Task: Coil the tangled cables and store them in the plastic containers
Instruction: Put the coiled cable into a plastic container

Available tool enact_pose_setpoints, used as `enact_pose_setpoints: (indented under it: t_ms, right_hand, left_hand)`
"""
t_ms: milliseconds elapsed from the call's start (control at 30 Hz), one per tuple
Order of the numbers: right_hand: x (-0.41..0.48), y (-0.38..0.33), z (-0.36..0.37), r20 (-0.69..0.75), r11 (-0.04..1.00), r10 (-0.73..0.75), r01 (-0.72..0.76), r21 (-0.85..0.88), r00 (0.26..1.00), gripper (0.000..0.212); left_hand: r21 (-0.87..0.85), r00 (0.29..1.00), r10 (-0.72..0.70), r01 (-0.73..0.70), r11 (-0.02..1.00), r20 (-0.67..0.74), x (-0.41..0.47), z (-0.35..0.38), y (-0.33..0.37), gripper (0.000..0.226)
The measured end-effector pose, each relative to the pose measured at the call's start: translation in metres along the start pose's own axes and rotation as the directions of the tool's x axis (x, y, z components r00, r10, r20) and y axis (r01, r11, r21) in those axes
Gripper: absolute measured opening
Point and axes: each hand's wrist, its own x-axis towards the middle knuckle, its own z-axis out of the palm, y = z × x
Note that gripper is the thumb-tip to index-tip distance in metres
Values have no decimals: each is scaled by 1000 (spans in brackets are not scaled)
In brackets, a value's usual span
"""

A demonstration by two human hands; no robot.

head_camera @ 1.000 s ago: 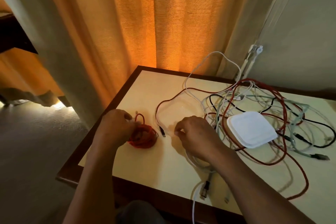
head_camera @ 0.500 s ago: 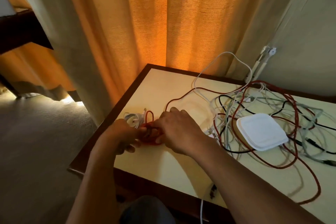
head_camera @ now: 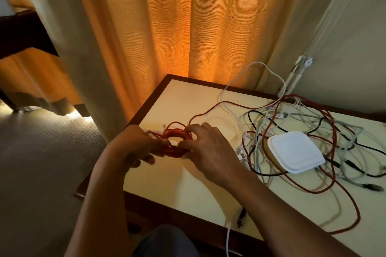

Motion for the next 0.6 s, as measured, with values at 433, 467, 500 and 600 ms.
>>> enact_pose_setpoints:
  t_ms: [433,467,500,600]
  right_hand:
    - [-13,62,-38,-147,987,160,-162,-1,976,28]
    - [-16,68,-38,-131,979,200,-202,1,971,27]
    - [-19,72,-37,-115,970,241,-242,5,964,28]
    - [-28,80,-29,-32,944,330,-330,8,943,34]
  left_hand:
    - [47,906,386,-384,922,-176,8,55,47,18]
    - [51,897,402,-400,915,-185,15,66,49,19]
    - [61,891,415,-411,909,-183,21,75,51,19]
    - [118,899,413,-398,910,-147,35,98,51,17]
